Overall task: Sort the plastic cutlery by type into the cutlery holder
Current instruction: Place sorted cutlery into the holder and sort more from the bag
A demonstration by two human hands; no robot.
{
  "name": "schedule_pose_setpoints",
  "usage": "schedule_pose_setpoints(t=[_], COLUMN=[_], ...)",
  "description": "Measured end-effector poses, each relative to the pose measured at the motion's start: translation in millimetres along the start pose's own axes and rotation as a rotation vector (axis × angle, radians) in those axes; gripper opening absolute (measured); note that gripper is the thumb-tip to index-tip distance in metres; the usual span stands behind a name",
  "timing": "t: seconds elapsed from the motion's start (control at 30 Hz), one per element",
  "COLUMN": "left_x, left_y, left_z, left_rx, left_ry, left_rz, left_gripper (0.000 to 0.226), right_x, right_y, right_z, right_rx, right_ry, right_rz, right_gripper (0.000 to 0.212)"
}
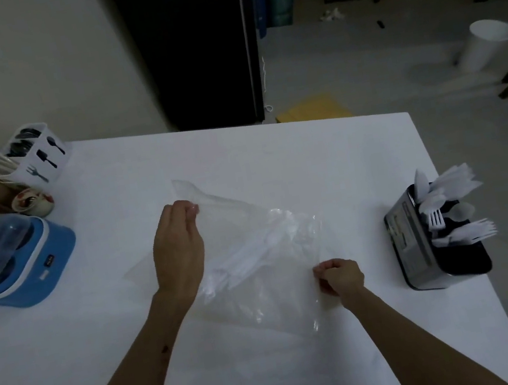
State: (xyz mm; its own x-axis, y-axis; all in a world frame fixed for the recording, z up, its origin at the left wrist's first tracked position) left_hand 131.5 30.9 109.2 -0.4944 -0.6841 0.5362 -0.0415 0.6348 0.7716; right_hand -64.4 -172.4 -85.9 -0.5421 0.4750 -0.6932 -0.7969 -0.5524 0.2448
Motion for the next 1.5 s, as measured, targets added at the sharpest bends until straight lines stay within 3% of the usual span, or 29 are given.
schedule_pose_setpoints(t=[0.13,0.2,0.3,0.33,0.47,0.57,0.7,0.8,0.87,0.93,1.07,1.17,1.3,1.5], left_x=[-5.0,-1.1,15.2,18.5,15.4,7.9,-10.3,-26.9,-36.9,-40.0,-32.8,-42.7,-53.0,-64.4], left_y=[-7.4,-2.9,-1.1,-0.4,8.8,6.7,-6.2,-21.3,-34.1,-52.1,-116.0,-147.6,-162.3,-168.1], left_z=[4.5,3.3,2.8,1.1,-8.7,-6.6,-3.7,1.3,15.3,32.5,81.7,102.4,109.6,110.5], left_rx=[-0.096,-0.065,-0.112,-0.119,-0.09,-0.099,-0.023,-0.024,-0.049,-0.139,-0.664,-0.867,-0.936,-0.953], left_ry=[0.137,0.24,0.257,0.243,0.035,-0.035,-0.037,-0.031,0.027,0.003,-0.381,-0.339,-0.309,-0.296], left_rz=[0.047,0.236,0.631,0.665,0.298,0.153,-0.042,-0.36,-0.493,-0.504,-0.475,-0.407,-0.446,-0.414], left_gripper=[0.022,0.025,0.028,0.029,0.024,0.021,0.02,0.02,0.039,0.059,0.067,0.111,0.12,0.116], right_x=[5.3,5.5,2.3,3.1,12.1,11.8,6.9,5.4,5.4,3.7,-2.5,-6.8,-15.7,-29.9], right_y=[6.7,6.5,-1.4,-4.5,-3.7,2.1,5.7,8.8,7.2,5.6,5.0,4.4,-0.1,-9.7], right_z=[-0.9,-2.3,-0.7,-1.2,0.2,0.8,1.5,3.6,4.4,5.2,8.5,11.5,17.6,23.0], right_rx=[0.031,0.039,-0.063,-0.098,-0.109,-0.047,0.003,0.049,0.031,0.037,0.059,0.061,0.102,0.076], right_ry=[0.066,0.116,0.091,0.065,0.004,0.036,0.118,0.159,0.178,0.224,0.276,0.264,0.31,0.511], right_rz=[0.052,0.086,0.008,-0.042,-0.143,-0.092,0.03,0.112,0.15,0.222,0.359,0.456,0.681,0.928], right_gripper=[0.01,0.011,0.012,0.011,0.006,0.005,0.005,0.008,0.008,0.006,0.007,0.008,0.01,0.01])
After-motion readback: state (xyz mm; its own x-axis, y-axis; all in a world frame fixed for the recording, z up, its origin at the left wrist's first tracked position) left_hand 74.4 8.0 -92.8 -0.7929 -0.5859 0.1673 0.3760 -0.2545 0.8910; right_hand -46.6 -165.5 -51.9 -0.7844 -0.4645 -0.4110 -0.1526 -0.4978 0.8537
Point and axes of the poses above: each hand's wrist, its own z-axis away from the middle knuckle, its own y-axis out of the back of the hand, x = y × z, the point moved 4 cm from there along -z, towards the middle knuckle, and after that the axes turned 5 degrees about -z, right-handed, at the moved point
